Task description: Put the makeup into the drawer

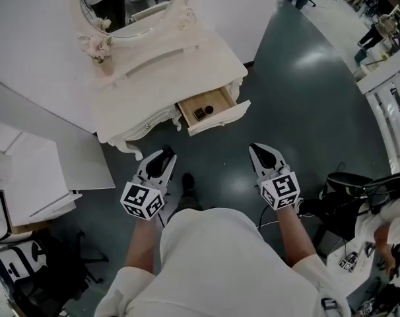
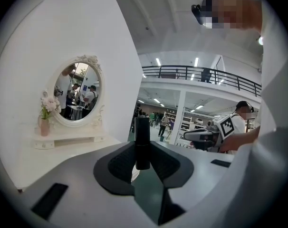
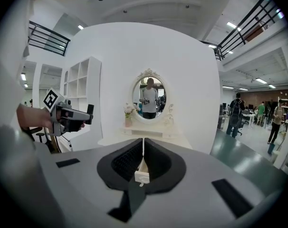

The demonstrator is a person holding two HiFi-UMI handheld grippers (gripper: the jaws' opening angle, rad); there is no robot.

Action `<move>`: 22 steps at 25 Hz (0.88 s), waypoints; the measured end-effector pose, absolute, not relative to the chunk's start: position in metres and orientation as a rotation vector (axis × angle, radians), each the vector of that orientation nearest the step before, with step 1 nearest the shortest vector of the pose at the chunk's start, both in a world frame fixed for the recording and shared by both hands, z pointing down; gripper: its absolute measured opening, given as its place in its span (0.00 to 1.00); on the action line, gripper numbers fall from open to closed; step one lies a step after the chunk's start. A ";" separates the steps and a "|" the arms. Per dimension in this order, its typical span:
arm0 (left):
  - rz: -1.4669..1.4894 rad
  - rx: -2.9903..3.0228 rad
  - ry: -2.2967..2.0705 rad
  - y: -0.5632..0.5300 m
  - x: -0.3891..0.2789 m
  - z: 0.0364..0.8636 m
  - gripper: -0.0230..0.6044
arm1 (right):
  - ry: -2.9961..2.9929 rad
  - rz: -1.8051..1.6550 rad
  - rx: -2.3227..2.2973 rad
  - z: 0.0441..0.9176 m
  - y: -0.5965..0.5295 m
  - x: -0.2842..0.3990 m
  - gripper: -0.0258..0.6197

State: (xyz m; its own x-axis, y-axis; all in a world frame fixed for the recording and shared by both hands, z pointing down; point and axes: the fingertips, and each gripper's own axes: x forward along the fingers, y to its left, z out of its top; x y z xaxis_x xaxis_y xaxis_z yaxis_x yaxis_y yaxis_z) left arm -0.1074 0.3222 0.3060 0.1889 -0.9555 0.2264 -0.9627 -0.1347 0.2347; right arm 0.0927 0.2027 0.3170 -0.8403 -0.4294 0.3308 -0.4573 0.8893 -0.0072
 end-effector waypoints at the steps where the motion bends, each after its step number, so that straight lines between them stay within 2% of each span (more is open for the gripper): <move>1: 0.032 2.151 -1.804 0.316 -0.113 0.307 0.20 | -2.730 0.122 0.669 0.317 0.199 0.088 0.09; 22: 0.083 2.293 -1.572 0.218 -0.213 0.323 0.20 | -2.612 0.121 0.896 0.317 0.136 0.004 0.09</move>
